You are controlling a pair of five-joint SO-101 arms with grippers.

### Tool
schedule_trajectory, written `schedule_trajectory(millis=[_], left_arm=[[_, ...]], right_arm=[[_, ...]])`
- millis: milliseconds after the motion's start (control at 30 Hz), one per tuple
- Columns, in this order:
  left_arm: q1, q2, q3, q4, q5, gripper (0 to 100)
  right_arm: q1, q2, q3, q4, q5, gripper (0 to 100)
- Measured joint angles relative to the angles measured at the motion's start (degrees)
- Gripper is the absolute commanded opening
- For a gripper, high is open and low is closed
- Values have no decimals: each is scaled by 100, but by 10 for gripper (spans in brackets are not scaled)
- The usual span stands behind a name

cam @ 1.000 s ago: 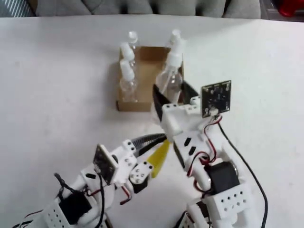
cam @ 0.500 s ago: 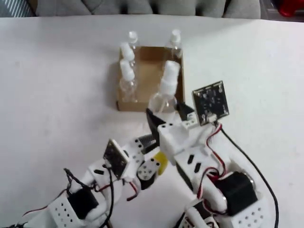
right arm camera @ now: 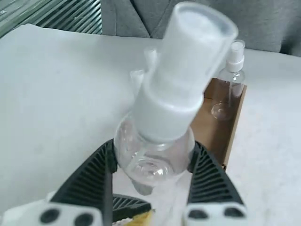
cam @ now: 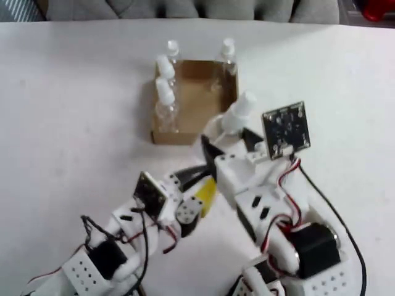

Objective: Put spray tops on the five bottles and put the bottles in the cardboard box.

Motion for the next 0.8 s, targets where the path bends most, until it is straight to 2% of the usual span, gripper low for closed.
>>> schedule_trajectory(millis=[167, 300, 400, 567, 633, 800], left_arm=[[-624, 0, 0, 800, 0, 20], [-1600, 0, 0, 1846, 0, 20], [-2488, 0, 0, 2295, 0, 20], [-3833, 0, 141, 2479, -53, 20], [-4281, 0, 422, 2479, -360, 20], [-4668, 0, 835, 2259, -897, 20]], right_arm=[[580, 932, 9, -607, 132, 15], [844, 1618, 0, -1116, 158, 15], [1037, 2119, 0, -1407, 167, 15], [1134, 2866, 0, -1908, 167, 15], [1134, 3112, 0, -2101, 167, 15], [1134, 3429, 0, -2479, 167, 16]])
